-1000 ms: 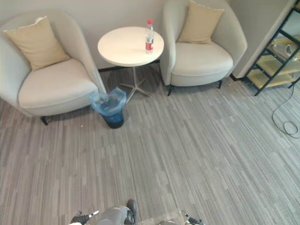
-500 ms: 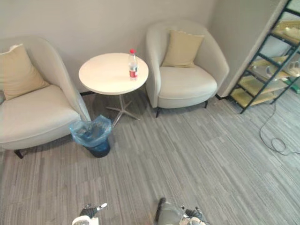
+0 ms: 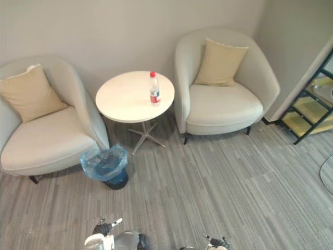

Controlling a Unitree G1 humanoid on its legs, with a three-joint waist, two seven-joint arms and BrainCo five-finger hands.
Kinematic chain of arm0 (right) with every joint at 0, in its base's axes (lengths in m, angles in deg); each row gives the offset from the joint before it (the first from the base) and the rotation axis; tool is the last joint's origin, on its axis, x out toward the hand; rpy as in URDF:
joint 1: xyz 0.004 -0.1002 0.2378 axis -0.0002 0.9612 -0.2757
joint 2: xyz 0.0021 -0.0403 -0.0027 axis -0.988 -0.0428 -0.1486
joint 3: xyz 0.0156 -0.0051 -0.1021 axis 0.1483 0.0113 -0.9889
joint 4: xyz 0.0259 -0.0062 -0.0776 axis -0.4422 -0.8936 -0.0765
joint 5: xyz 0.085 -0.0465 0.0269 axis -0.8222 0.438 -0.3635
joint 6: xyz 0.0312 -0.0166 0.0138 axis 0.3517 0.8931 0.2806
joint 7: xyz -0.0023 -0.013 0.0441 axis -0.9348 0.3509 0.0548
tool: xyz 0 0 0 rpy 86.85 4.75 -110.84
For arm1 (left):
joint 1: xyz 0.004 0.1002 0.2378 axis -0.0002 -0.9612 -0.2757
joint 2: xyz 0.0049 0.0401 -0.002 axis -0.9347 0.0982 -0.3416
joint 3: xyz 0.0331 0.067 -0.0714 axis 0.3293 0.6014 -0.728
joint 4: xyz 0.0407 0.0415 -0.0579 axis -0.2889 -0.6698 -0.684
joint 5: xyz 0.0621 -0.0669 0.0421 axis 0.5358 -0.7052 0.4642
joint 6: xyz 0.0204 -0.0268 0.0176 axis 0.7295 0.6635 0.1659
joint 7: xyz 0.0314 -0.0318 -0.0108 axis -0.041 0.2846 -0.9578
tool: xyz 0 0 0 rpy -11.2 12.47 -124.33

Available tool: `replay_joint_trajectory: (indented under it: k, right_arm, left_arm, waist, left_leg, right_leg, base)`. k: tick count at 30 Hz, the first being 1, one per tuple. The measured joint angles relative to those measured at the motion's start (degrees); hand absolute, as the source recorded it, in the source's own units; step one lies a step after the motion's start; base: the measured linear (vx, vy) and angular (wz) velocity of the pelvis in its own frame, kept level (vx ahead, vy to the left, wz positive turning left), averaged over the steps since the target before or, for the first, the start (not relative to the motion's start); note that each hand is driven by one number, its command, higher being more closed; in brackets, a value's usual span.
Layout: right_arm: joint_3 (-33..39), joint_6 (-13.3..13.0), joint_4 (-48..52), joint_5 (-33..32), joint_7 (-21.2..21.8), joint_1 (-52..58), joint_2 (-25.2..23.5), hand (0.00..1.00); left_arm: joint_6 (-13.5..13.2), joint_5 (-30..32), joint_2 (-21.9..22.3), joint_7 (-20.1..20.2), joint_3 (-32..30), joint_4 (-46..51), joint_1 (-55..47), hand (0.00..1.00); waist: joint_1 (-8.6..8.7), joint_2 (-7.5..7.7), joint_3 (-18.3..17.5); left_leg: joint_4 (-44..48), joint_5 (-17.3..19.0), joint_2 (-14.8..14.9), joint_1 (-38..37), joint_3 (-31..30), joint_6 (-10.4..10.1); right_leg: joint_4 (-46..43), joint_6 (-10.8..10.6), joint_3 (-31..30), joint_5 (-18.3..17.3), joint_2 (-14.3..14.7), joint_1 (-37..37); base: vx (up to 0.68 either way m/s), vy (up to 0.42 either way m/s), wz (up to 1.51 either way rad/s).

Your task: Gather rubbish on tea table into small bin, then transfer packed bag to large trash can.

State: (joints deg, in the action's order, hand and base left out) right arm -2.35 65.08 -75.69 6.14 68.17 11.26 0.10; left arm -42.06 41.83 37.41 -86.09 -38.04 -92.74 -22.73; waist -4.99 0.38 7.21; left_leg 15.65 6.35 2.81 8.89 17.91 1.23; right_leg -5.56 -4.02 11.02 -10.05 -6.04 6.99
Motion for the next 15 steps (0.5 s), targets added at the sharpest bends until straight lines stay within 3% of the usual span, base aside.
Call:
replay_joint_trajectory:
  k: [1, 2, 4, 5, 7, 9, 12, 14, 15]
  right_arm:
    - [-0.01, 0.07, 0.06, 0.00, 0.05, 0.02, -0.18, 0.00]
    - [-0.09, 0.20, 0.20, 0.05, 0.09, 0.09, -0.15, 0.00]
    - [-0.33, 0.19, 0.43, 0.60, 0.11, 0.07, 0.37, 0.00]
    - [-1.24, 0.09, 1.70, 0.54, 0.18, 0.75, 0.24, 0.00]
    - [-1.67, -0.27, 3.21, 0.64, 0.17, 1.26, 0.04, 0.00]
    - [-1.65, -0.48, 3.82, 1.82, 0.24, 1.07, -0.21, 0.00]
    - [-1.46, -0.77, 4.49, 2.06, 0.49, 0.77, -0.42, 0.00]
    - [-1.16, -0.75, 4.42, 2.11, 0.61, 0.04, -0.06, 0.00]
    - [-1.37, -0.67, 4.05, 2.12, 0.61, 0.02, -0.17, 0.00]
  left_arm:
    - [0.14, 0.14, -0.08, -0.03, -0.06, -0.06, 0.03, 0.00]
    - [0.45, 0.13, 0.06, -0.11, 0.17, -0.65, 0.10, 0.00]
    - [0.72, 0.23, 0.14, -0.02, 0.78, -1.31, 0.15, 0.00]
    - [0.94, 0.46, -0.52, -0.04, 1.04, -1.59, 0.22, 0.00]
    - [1.08, 0.46, -0.79, -0.17, 1.17, -2.34, 0.17, 0.00]
    - [1.07, 0.50, -0.67, -0.21, 1.94, -2.40, 0.17, 0.00]
    - [1.02, 0.52, -0.40, -0.22, 1.90, -2.33, 0.59, 0.00]
    - [1.07, 0.47, -0.02, -0.29, 1.74, -2.33, 0.15, 0.00]
    - [1.04, 0.59, -0.30, -0.28, 1.80, -2.27, 0.01, 0.00]
  waist:
    - [-0.06, 0.20, -0.10]
    - [-0.13, -0.01, -0.09]
    - [-0.11, -0.62, -0.27]
    - [0.68, 0.14, 0.10]
    - [1.20, 0.17, 0.42]
    - [1.91, 0.12, 0.43]
    - [2.31, -0.22, 0.58]
    - [2.47, -1.10, 1.32]
    - [2.47, -0.56, 1.16]
  left_leg:
    - [0.93, 0.98, -0.45, -0.35, 0.41, 0.53]
    - [0.28, 2.62, -1.12, -3.14, 0.62, 0.79]
    - [-2.68, 4.65, -1.65, -7.41, 0.72, 0.39]
    - [-3.72, 5.85, -2.84, -10.97, 0.21, 0.35]
    - [-4.77, 7.00, -3.27, -15.40, -0.23, 0.06]
    - [-8.39, 7.05, -3.06, -20.75, -1.93, -0.01]
    - [-9.64, 7.38, -1.50, -22.48, -4.98, -0.57]
    - [-9.65, 8.53, 0.57, -23.88, -7.58, -2.21]
    - [-9.61, 8.78, 0.55, -24.36, -9.17, -2.65]
  right_leg:
    - [-0.55, -0.27, -1.29, 0.22, -0.64, 0.34]
    - [-6.72, -1.32, -3.85, -0.49, -1.29, -0.74]
    - [-23.74, -3.46, -5.44, -1.59, -2.36, -7.00]
    - [-39.70, -4.48, -6.24, -1.06, -4.48, -13.38]
    - [-47.36, -4.06, -5.25, -1.94, -5.68, -16.84]
    - [-45.34, -2.18, -0.84, -4.55, -6.58, -19.62]
    - [-34.59, -1.06, 1.08, -4.03, -5.83, -22.00]
    - [-25.09, -0.11, -1.34, -1.47, -2.84, -22.14]
    - [-19.11, 0.29, -4.22, 2.35, -1.61, -21.51]
  base:
    - [0.53, 0.189, -0.33]
    - [0.45, 0.207, -0.30]
    - [0.32, 0.163, -0.17]
    - [0.30, 0.100, 0.10]
    - [0.32, 0.051, 0.19]
    - [0.32, -0.005, 0.43]
    - [0.39, -0.127, 0.69]
    - [0.41, -0.254, 0.68]
    - [0.42, -0.313, 0.59]
